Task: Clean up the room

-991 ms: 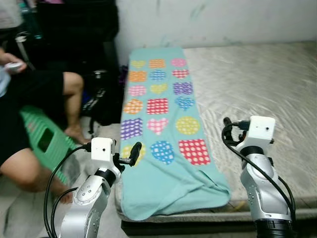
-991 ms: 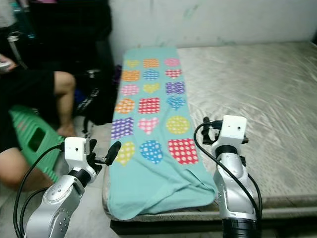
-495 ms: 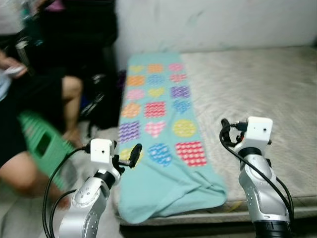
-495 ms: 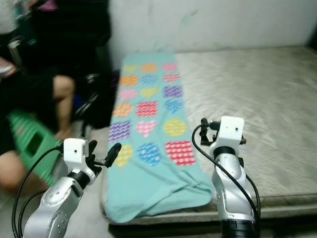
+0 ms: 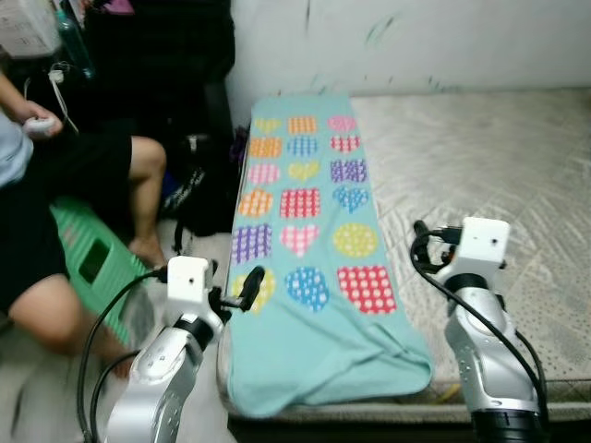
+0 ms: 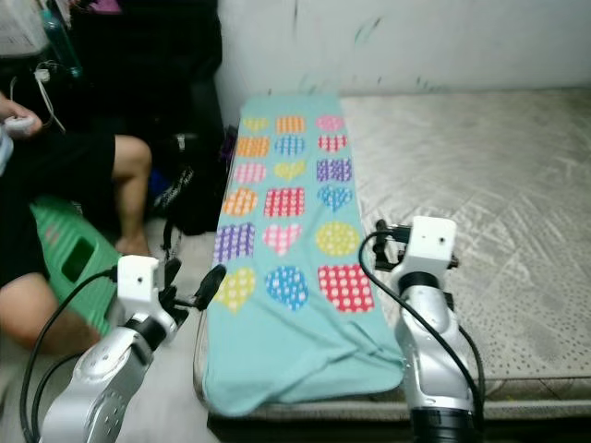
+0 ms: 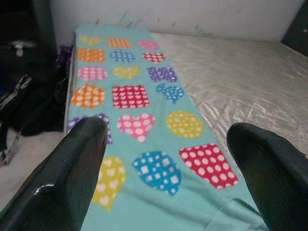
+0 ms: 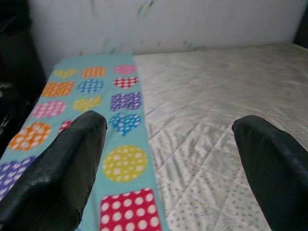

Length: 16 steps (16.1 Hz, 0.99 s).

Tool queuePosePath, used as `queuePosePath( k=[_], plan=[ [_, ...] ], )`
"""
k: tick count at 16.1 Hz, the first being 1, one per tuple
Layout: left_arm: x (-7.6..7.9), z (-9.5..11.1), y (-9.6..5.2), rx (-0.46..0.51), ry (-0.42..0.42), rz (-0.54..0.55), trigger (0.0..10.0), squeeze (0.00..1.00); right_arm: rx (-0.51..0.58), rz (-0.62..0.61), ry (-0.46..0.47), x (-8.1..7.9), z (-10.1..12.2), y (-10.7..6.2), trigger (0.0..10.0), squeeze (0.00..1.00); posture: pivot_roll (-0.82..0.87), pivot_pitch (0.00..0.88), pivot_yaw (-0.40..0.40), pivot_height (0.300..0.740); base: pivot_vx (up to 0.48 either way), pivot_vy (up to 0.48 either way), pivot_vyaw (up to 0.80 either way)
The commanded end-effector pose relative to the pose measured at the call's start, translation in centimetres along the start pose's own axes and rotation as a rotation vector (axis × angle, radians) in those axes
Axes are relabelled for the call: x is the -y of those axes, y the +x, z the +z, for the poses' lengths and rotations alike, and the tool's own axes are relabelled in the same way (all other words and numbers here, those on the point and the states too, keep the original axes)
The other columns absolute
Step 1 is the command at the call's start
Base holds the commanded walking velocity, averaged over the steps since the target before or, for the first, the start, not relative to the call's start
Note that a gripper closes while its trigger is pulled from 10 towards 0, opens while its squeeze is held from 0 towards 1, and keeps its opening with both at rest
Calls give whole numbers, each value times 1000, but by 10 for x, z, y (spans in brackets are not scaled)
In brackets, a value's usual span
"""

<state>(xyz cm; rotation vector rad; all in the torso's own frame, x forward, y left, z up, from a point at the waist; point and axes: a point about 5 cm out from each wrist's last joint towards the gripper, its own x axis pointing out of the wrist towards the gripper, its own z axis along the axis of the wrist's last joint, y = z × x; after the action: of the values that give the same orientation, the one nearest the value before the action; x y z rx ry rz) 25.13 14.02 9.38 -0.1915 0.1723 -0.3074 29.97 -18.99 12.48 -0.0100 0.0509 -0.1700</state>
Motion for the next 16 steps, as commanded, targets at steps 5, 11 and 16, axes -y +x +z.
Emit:
queuePosePath(
  k=[5,11,16],
  plan=[
    [2,5,1,17,11,-5,10000,0,3,-18,-7,5,1,1,10000,0,-128,0,67,740,215,0,-583],
    [1,5,1,16,10,11,10000,0,3,-17,-17,5,0,1,10000,0,-128,0,67,740,0,0,0],
    [1,5,1,16,9,15,10000,0,2,-13,-30,4,-2,0,10000,0,-124,0,62,740,0,0,0]
  ],
)
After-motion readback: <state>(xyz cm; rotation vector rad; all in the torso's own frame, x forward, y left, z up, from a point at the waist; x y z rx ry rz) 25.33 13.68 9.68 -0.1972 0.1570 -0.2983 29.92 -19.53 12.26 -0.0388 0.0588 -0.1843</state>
